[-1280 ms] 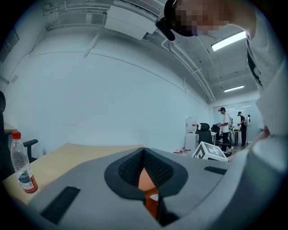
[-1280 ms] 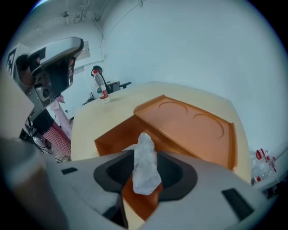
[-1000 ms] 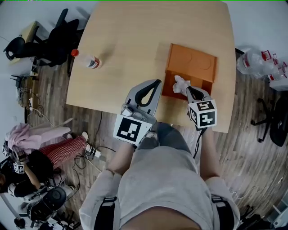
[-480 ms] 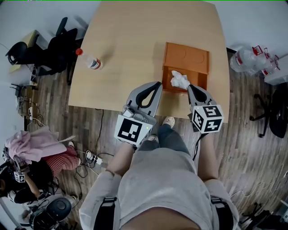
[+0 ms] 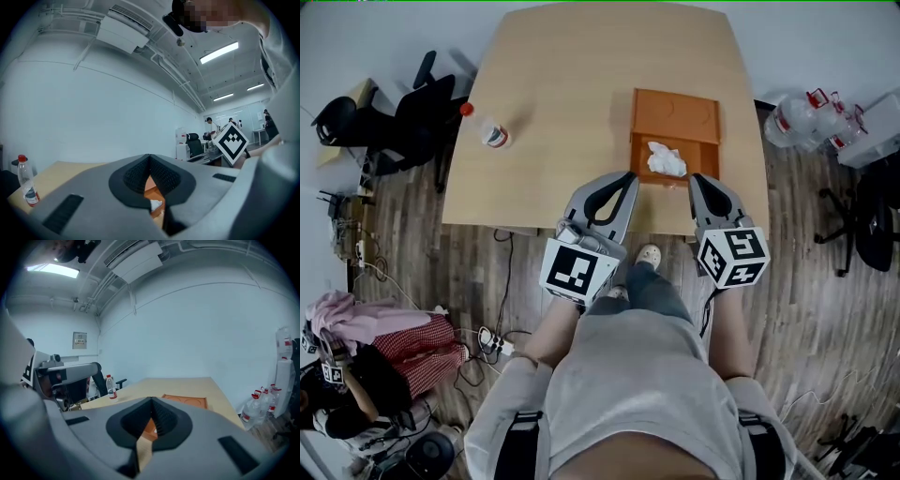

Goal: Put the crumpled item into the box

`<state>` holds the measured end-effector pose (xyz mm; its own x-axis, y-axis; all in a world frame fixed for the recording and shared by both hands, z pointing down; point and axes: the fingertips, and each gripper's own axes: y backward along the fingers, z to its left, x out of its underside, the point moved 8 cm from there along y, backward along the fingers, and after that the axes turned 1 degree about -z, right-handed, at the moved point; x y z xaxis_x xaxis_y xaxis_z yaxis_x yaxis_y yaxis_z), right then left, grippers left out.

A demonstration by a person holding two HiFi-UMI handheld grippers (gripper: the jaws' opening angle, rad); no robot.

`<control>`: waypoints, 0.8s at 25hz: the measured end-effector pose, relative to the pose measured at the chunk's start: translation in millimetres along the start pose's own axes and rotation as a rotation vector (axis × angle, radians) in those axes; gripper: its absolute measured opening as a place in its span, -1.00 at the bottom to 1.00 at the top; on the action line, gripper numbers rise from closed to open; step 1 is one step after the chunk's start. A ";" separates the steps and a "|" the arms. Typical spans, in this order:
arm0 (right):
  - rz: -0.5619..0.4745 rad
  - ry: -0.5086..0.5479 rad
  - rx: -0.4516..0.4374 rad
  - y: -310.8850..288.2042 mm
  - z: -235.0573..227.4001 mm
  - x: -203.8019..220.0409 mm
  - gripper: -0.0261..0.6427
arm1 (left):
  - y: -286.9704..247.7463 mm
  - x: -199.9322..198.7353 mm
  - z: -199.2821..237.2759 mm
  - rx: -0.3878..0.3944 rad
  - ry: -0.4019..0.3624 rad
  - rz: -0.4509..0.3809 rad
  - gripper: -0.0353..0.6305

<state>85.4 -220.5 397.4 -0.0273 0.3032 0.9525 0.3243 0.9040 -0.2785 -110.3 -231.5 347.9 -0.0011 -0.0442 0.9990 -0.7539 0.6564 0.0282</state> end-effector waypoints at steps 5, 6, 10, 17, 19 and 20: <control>-0.061 0.016 0.021 24.4 12.9 -9.1 -0.89 | 10.9 -6.6 -11.9 0.028 -0.022 0.007 -0.85; -0.070 0.020 0.026 28.7 15.6 -10.2 -0.89 | 13.1 -8.1 -13.8 0.033 -0.023 0.003 -0.85; -0.105 0.030 0.041 46.2 26.7 -13.2 -0.89 | 22.6 -13.1 -21.9 0.056 -0.033 -0.002 -0.85; -0.155 0.048 0.045 73.6 46.7 -17.6 -0.89 | 37.4 -20.5 -39.2 0.091 -0.037 -0.028 -0.85; -0.170 0.049 0.044 80.6 50.1 -18.7 -0.89 | 40.6 -20.9 -44.6 0.098 -0.043 -0.022 -0.85; -0.177 0.049 0.042 83.7 51.6 -18.9 -0.89 | 42.0 -21.0 -47.2 0.100 -0.047 -0.021 -0.85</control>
<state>64.3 -135.0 349.8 -0.0340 0.1246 0.9916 0.2784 0.9541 -0.1103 -111.0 -167.4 329.7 -0.0136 -0.0939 0.9955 -0.8160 0.5764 0.0432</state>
